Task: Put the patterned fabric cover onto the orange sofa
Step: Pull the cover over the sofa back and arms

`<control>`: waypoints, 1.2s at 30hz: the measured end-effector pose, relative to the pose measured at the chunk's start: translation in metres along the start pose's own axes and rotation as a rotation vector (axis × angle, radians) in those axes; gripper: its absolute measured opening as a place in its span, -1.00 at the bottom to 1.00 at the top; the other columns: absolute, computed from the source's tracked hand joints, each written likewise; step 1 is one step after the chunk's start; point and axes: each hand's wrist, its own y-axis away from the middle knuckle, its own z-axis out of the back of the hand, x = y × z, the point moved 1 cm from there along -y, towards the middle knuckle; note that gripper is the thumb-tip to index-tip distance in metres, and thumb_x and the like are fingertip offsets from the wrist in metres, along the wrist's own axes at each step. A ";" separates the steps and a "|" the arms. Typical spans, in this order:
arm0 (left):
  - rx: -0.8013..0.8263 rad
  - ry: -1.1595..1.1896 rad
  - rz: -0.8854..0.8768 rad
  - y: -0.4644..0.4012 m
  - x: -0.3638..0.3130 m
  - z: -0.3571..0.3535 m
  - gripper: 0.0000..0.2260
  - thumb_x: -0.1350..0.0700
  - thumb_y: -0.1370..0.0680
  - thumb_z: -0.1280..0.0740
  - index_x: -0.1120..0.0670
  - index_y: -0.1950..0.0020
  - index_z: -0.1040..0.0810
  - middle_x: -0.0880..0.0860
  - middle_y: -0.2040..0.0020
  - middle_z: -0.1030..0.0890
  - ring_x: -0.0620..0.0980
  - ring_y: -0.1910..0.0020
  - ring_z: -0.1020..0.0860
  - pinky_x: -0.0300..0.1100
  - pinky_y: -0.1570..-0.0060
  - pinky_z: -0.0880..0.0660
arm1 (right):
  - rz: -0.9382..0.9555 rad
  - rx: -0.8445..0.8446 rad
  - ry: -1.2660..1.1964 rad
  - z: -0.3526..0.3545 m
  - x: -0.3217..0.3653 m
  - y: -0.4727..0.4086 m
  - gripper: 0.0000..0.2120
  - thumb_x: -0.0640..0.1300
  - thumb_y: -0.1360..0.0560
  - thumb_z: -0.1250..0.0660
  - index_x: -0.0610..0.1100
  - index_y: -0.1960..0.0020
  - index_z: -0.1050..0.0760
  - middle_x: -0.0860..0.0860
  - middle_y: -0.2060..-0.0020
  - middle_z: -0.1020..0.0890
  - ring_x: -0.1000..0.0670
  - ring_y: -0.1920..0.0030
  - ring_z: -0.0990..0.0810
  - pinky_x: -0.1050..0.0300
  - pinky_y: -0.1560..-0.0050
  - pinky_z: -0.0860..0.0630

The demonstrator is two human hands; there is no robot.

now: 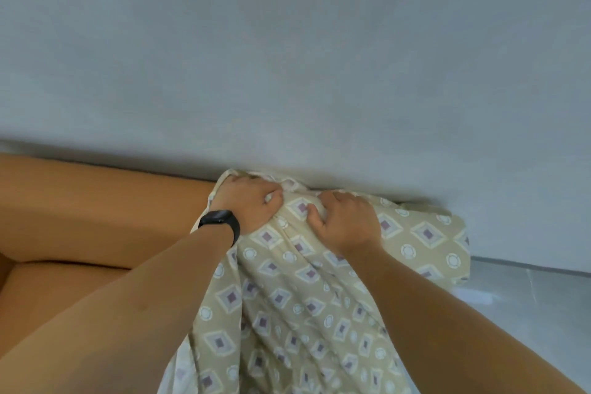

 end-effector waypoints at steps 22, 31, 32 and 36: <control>-0.070 -0.074 0.029 -0.006 -0.003 0.000 -0.67 -0.14 -0.60 -0.02 -0.12 -0.13 -0.54 -0.07 -0.07 -0.64 0.02 -0.04 -0.57 -0.02 -0.13 -0.40 | 0.031 0.017 -0.090 -0.003 -0.008 -0.009 -0.63 0.18 -0.49 -0.22 -0.07 0.03 -0.63 -0.04 0.21 -0.67 -0.14 0.16 -0.62 -0.03 0.09 -0.51; -0.462 0.231 0.572 0.124 -0.032 -0.036 -0.49 -0.11 -0.45 -0.34 0.01 -0.37 -0.40 0.06 -0.30 -0.37 0.11 -0.26 -0.34 0.08 -0.25 -0.32 | 0.032 0.057 -0.084 0.005 -0.010 -0.003 -0.52 0.20 -0.52 -0.08 -0.07 -0.04 -0.65 -0.05 0.13 -0.71 -0.12 0.05 -0.65 0.02 -0.01 -0.51; -0.381 0.305 0.740 0.150 -0.032 -0.052 -0.42 -0.16 -0.41 -0.37 0.00 -0.38 -0.36 0.06 -0.31 -0.34 0.13 -0.27 -0.33 0.10 -0.26 -0.32 | 0.033 0.058 -0.077 0.007 -0.009 -0.002 -0.51 0.20 -0.53 -0.07 -0.07 -0.07 -0.65 -0.04 0.09 -0.71 -0.12 0.02 -0.64 0.03 -0.04 -0.50; 0.100 0.723 1.032 0.199 -0.012 -0.098 -0.51 -0.21 -0.42 -0.41 -0.01 -0.23 -0.38 0.02 -0.15 -0.52 0.04 -0.02 -0.59 0.01 -0.09 -0.56 | 0.029 0.076 -0.064 0.011 -0.008 -0.008 -0.47 0.21 -0.56 0.00 -0.07 -0.18 -0.60 -0.05 -0.02 -0.69 -0.12 -0.06 -0.61 0.00 -0.10 -0.47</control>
